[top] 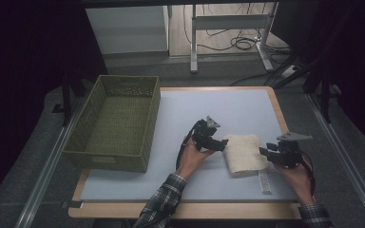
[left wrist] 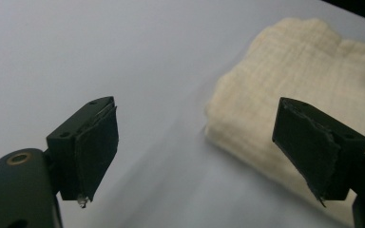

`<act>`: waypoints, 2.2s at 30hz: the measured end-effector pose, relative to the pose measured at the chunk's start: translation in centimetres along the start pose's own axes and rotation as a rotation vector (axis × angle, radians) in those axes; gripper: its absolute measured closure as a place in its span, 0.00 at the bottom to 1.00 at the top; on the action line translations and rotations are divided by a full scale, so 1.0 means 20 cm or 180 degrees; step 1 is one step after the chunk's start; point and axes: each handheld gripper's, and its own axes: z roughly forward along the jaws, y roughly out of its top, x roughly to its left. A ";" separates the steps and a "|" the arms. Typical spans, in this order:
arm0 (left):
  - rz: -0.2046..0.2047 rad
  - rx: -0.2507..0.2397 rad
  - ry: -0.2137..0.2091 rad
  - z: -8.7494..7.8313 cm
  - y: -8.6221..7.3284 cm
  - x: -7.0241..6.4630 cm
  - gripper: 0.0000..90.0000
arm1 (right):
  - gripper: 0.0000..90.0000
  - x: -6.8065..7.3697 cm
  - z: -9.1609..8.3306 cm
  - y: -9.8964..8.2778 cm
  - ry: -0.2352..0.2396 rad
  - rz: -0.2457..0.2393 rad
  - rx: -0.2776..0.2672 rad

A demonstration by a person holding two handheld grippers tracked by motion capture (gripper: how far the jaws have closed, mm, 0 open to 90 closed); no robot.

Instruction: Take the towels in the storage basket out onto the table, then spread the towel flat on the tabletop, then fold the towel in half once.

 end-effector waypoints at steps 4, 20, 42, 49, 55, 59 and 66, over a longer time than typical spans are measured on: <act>-0.0010 0.0098 0.0077 0.07 0.01 0.00 0.25 | 0.60 0.03 -0.07 -0.05 0.0019 -0.0026 0.0021; -0.0126 0.0260 -0.0188 0.14 -0.04 0.03 0.52 | 0.73 0.05 -0.01 -0.17 0.0084 0.0110 0.0230; -0.0039 0.0090 -0.0295 0.00 0.06 0.04 0.94 | 0.94 0.08 -0.05 -0.08 0.0555 0.0258 0.0139; -0.0042 0.0090 -0.0224 -0.05 0.05 0.09 0.93 | 0.94 0.15 -0.05 -0.02 0.0623 0.0117 0.0077; -0.0008 0.0078 -0.0167 -0.09 0.06 0.12 0.93 | 0.93 0.19 -0.04 0.01 0.0679 0.0071 0.0048; -0.0014 0.0062 -0.0126 -0.12 0.07 0.13 0.93 | 0.93 0.20 -0.04 0.04 0.0709 0.0051 0.0010; 0.0011 0.0064 -0.0036 -0.19 0.09 0.18 0.93 | 0.93 0.25 -0.03 0.10 0.0768 -0.0017 -0.0045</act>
